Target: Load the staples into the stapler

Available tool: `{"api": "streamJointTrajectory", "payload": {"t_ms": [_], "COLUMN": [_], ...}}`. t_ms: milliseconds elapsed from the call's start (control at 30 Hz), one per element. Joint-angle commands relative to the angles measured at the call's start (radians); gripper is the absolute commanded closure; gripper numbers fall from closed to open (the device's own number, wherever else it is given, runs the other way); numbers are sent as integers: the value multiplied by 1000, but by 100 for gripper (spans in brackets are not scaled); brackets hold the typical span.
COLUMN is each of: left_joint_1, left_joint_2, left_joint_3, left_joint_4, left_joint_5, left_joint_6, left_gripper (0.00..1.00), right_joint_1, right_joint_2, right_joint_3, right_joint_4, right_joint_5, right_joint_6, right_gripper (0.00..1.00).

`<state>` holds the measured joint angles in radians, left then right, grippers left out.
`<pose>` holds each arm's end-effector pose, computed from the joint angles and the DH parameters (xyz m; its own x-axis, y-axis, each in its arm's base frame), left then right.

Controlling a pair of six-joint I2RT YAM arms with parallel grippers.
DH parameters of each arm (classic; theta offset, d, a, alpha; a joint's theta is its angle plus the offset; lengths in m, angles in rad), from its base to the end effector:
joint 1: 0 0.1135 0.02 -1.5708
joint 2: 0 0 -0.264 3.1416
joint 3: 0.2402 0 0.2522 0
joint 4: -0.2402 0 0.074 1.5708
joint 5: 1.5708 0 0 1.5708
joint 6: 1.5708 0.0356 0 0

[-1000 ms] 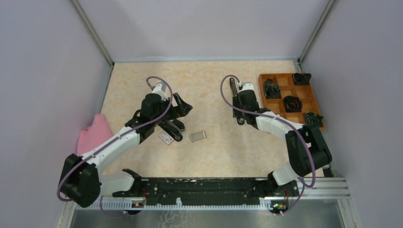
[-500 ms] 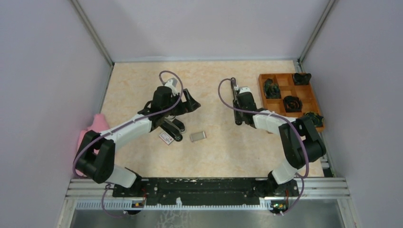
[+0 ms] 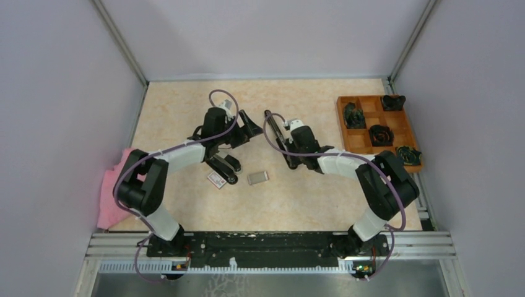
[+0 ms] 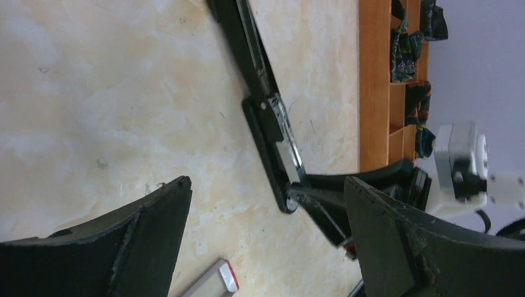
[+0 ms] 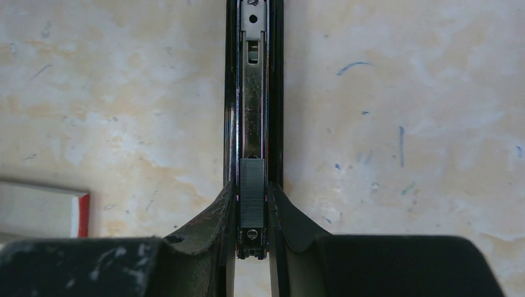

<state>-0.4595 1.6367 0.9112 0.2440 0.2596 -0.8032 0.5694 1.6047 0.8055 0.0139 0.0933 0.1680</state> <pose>0.3155 -0.1663 0.2091 -0.7434 -0.4081 -0.5299 0.1406 0.6793 -0.7203 0.2714 0.1698 0.1662 -0.6676 -0.2296 -0.7082 -0.3749 0.9255 0.0533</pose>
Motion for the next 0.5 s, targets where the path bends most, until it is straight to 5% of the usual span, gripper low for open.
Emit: {"api": "streamJointTrajectory", "payload": {"t_ms": [0,467], "left_joint_1": [13,57], "left_joint_2": [88,287], "left_joint_3": [72,113], "left_joint_4": [86,181], "left_joint_5": [70,102], "left_joint_6": [-82,-204], "left_gripper": [3,10], "right_joint_1": [48,109], "right_joint_2": [19,39], "right_joint_3": [45,33], "right_joint_4": [113,141], "right_joint_5": [-64,-83], "right_joint_6": [3,-57], "right_gripper": [97,100]}}
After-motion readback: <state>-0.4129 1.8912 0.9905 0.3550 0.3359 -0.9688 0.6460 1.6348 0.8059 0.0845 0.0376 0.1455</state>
